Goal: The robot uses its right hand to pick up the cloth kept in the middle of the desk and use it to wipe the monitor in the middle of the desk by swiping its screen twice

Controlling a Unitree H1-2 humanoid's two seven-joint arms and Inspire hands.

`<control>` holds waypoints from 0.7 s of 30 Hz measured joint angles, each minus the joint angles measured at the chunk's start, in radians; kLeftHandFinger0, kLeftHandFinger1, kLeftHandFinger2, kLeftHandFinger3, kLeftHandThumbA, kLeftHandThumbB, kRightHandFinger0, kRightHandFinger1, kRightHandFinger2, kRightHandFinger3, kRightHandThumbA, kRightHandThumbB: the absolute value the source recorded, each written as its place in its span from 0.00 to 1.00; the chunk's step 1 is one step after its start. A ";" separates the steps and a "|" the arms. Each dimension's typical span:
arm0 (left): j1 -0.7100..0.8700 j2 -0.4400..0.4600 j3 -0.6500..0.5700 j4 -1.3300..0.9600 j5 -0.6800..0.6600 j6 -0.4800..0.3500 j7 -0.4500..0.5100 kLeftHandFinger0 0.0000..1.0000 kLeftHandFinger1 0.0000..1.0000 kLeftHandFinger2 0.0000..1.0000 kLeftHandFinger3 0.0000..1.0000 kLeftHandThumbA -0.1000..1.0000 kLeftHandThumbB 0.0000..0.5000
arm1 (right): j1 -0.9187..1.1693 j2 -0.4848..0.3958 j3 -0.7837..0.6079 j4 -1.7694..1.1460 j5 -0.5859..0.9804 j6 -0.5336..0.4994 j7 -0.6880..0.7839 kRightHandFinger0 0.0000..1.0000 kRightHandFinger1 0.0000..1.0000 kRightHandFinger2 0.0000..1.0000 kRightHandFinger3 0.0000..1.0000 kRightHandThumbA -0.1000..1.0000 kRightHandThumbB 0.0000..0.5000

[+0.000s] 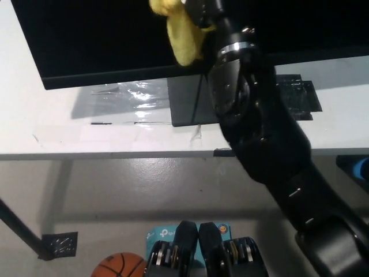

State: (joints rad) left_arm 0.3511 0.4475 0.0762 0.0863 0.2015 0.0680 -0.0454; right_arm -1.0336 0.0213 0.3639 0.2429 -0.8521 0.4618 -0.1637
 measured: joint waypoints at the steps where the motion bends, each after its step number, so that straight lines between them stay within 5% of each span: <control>1: 0.000 0.000 0.000 0.000 0.000 0.000 0.000 0.56 0.58 0.71 0.95 0.38 0.02 | 0.000 0.000 0.003 0.003 -0.001 0.000 0.000 0.00 0.10 0.51 0.51 0.00 0.08; 5: 0.002 0.000 -0.001 0.006 0.002 -0.003 0.000 0.56 0.58 0.71 0.95 0.38 0.00 | 0.000 -0.002 0.005 0.013 -0.005 0.000 0.001 0.00 0.11 0.53 0.52 0.00 0.08; 9: 0.002 0.000 -0.001 0.018 0.002 -0.011 0.000 0.55 0.56 0.70 0.94 0.37 0.00 | 0.000 -0.018 0.003 0.016 -0.011 0.000 0.007 0.00 0.13 0.54 0.56 0.00 0.19; 10: 0.003 0.000 -0.001 0.023 0.002 -0.013 0.000 0.55 0.56 0.70 0.94 0.36 0.00 | 0.000 -0.028 0.002 0.017 -0.015 0.000 0.011 0.00 0.12 0.53 0.54 0.00 0.10; 14: 0.006 0.000 -0.001 0.031 0.001 -0.020 0.000 0.56 0.57 0.72 0.94 0.39 0.00 | 0.000 -0.081 -0.011 0.020 -0.040 0.000 0.033 0.00 0.11 0.50 0.49 0.00 0.05; 17: 0.006 0.000 0.000 0.032 0.002 -0.024 0.000 0.56 0.57 0.71 0.94 0.39 0.01 | 0.001 -0.140 -0.013 0.031 -0.043 -0.002 0.037 0.00 0.09 0.47 0.43 0.00 0.11; 19: 0.008 0.000 0.000 0.033 0.003 -0.026 0.001 0.57 0.58 0.72 0.95 0.38 0.00 | 0.004 -0.173 -0.019 0.043 -0.043 -0.005 0.037 0.00 0.09 0.48 0.47 0.00 0.03; 21: 0.009 -0.001 0.000 0.031 0.003 -0.025 0.001 0.57 0.58 0.72 0.96 0.38 0.00 | 0.014 -0.214 -0.027 0.066 -0.043 -0.007 0.035 0.00 0.12 0.50 0.50 0.00 0.16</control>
State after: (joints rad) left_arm 0.3603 0.4470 0.0759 0.1172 0.2044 0.0425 -0.0448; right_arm -1.0198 -0.1923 0.3373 0.3086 -0.8948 0.4544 -0.1291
